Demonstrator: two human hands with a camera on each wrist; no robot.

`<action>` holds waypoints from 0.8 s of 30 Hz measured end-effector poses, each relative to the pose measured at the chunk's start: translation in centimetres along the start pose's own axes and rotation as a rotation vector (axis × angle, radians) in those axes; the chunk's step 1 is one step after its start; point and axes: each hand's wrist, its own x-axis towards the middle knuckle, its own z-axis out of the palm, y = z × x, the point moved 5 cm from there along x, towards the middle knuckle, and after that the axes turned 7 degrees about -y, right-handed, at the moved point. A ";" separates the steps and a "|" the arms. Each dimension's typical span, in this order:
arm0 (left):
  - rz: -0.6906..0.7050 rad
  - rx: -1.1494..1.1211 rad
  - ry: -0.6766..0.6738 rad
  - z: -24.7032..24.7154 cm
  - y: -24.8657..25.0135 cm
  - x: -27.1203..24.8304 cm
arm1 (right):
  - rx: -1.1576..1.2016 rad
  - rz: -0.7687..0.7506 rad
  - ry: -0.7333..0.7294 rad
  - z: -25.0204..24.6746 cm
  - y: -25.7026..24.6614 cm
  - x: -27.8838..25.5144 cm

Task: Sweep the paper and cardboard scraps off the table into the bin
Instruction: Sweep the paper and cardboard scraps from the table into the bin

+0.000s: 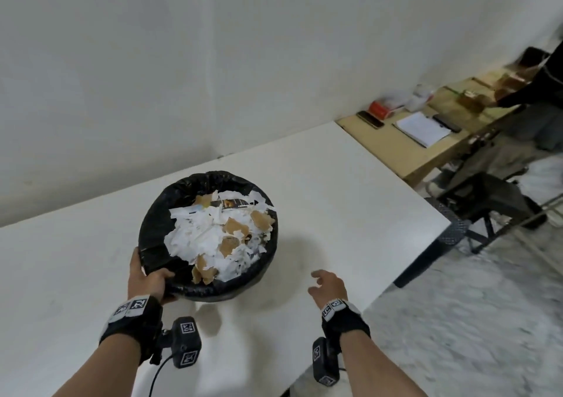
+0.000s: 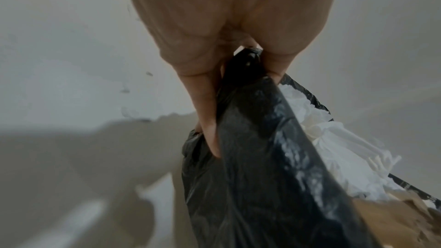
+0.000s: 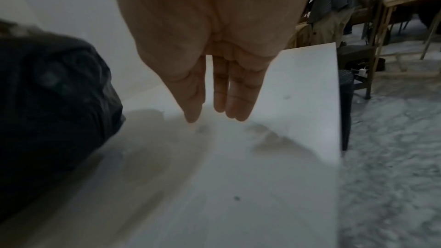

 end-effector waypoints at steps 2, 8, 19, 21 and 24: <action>-0.028 0.011 -0.014 2.2 -1.1 -0.1 | -0.110 0.064 -0.150 0.7 2.8 0.6; -0.035 0.038 -0.001 5.6 -2.5 -0.8 | -0.275 -0.052 -0.308 5.0 4.5 2.1; -0.032 0.028 -0.009 11.0 -4.9 -2.4 | 0.000 0.010 0.088 -4.5 9.5 7.5; -0.027 0.024 -0.014 12.4 -5.1 -2.4 | 0.001 0.074 0.125 -7.1 11.5 8.9; -0.023 0.043 -0.037 14.7 -5.3 -2.4 | -0.016 0.113 0.087 -8.1 13.1 10.5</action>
